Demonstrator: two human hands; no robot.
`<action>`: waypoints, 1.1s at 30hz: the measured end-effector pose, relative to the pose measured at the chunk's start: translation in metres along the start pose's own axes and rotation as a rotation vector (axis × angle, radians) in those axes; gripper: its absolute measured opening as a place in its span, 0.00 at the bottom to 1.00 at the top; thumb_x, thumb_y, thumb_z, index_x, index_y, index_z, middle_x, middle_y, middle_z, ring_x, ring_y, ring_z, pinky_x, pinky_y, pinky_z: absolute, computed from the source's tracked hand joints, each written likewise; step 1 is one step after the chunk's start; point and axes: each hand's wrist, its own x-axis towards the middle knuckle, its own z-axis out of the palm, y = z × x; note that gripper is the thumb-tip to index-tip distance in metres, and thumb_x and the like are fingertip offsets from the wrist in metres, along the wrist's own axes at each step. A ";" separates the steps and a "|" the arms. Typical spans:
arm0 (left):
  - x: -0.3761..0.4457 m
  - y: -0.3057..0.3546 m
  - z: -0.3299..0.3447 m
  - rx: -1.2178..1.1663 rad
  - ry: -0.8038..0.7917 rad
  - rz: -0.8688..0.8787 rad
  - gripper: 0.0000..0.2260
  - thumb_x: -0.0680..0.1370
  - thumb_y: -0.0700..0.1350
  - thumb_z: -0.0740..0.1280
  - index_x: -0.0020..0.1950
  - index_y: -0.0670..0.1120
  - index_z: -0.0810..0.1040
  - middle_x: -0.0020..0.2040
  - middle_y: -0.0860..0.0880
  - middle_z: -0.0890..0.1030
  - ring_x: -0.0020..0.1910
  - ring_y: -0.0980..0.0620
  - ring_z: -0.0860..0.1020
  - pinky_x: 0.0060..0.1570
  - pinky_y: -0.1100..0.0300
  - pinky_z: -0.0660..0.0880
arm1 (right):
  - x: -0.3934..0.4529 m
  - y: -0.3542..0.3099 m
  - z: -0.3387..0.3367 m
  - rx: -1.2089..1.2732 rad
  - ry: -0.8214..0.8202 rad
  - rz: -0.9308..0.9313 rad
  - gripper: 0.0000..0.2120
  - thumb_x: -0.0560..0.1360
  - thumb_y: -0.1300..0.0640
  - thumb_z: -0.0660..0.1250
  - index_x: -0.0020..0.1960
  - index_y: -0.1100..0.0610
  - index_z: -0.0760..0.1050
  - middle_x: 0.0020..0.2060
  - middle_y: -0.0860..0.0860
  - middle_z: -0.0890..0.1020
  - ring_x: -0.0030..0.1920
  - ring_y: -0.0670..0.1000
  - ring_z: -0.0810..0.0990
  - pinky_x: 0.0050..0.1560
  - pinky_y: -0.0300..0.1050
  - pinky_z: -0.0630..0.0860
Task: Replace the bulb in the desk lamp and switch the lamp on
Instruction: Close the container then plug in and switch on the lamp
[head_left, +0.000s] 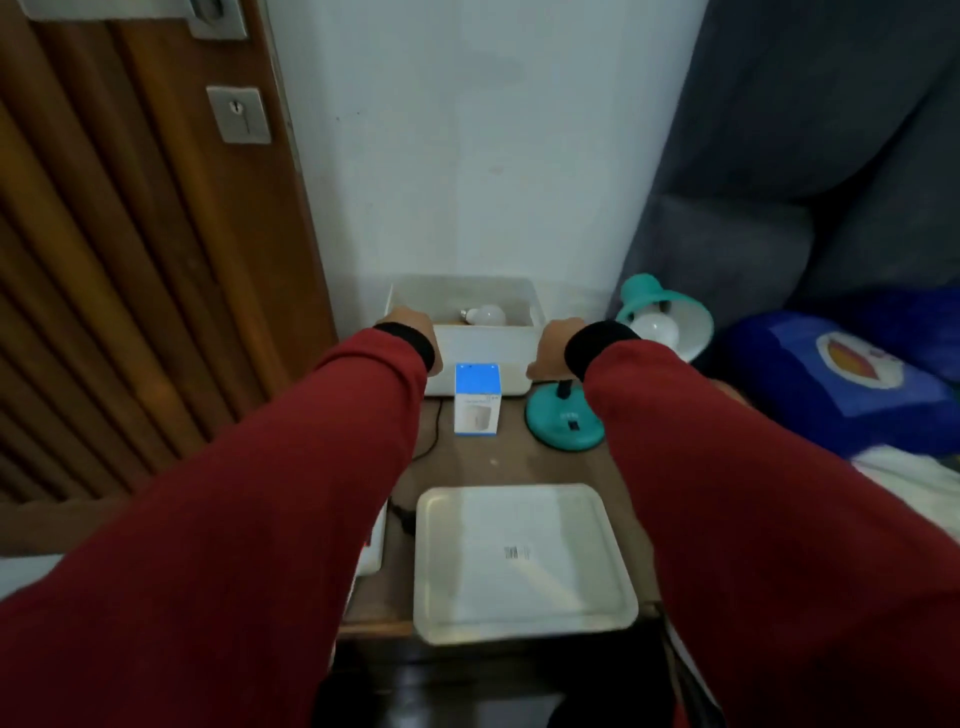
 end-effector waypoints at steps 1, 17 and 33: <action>-0.010 0.003 0.008 -0.007 0.002 0.009 0.16 0.77 0.48 0.64 0.60 0.40 0.76 0.58 0.42 0.79 0.57 0.43 0.78 0.49 0.57 0.75 | -0.010 0.001 0.010 0.011 -0.001 -0.004 0.24 0.72 0.45 0.65 0.61 0.60 0.74 0.58 0.57 0.80 0.49 0.57 0.78 0.45 0.44 0.73; -0.126 0.044 0.183 -0.740 -0.068 -0.120 0.32 0.76 0.56 0.65 0.76 0.47 0.56 0.74 0.42 0.63 0.72 0.42 0.62 0.70 0.52 0.61 | -0.110 0.020 0.195 0.496 0.053 0.118 0.35 0.75 0.46 0.65 0.76 0.49 0.52 0.73 0.56 0.65 0.72 0.56 0.64 0.70 0.48 0.62; -0.123 0.052 0.210 -0.444 -0.198 -0.163 0.33 0.74 0.61 0.64 0.73 0.46 0.59 0.70 0.37 0.65 0.68 0.39 0.64 0.66 0.50 0.66 | -0.095 0.027 0.228 0.329 -0.147 0.275 0.33 0.73 0.37 0.61 0.73 0.49 0.59 0.71 0.58 0.65 0.70 0.60 0.61 0.69 0.54 0.62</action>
